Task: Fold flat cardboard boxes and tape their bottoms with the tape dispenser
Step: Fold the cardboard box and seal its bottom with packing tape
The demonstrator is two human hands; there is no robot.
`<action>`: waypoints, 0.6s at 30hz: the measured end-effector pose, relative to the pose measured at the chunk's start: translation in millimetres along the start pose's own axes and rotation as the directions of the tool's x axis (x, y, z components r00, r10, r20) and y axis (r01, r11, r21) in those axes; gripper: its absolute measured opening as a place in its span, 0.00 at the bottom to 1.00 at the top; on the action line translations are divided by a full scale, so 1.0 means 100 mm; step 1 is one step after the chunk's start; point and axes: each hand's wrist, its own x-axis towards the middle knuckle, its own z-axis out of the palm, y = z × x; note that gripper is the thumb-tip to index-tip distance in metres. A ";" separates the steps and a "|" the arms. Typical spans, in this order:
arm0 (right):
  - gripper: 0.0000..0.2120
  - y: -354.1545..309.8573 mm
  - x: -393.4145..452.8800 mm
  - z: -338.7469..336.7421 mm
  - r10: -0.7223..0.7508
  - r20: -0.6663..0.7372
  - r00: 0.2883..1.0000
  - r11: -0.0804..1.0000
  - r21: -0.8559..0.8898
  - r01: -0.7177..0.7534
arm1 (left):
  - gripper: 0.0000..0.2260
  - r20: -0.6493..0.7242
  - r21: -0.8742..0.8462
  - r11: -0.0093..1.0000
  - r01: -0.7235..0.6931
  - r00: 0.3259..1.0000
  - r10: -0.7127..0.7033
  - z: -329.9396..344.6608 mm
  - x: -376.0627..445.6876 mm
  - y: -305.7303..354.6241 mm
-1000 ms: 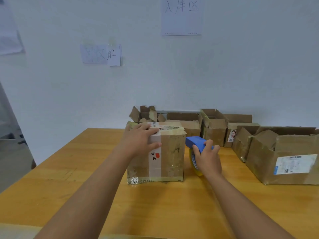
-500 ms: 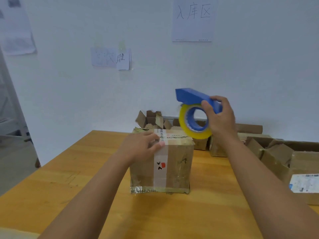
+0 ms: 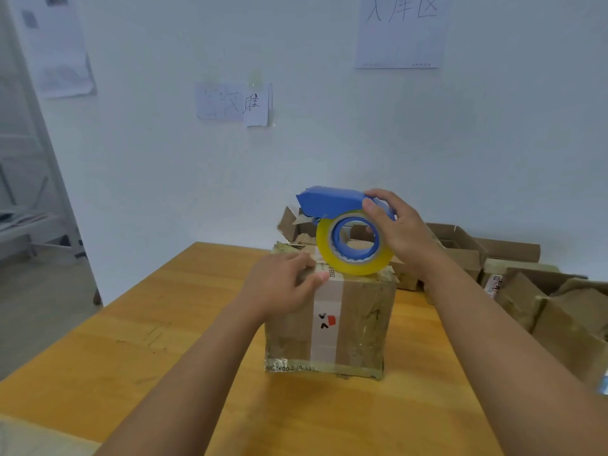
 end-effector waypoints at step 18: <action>0.08 0.06 -0.01 0.09 0.027 -0.040 0.999 0.987 0.157 -0.021 | 0.19 0.415 -0.784 0.241 0.572 0.772 -0.482 -0.48 0.57 -0.06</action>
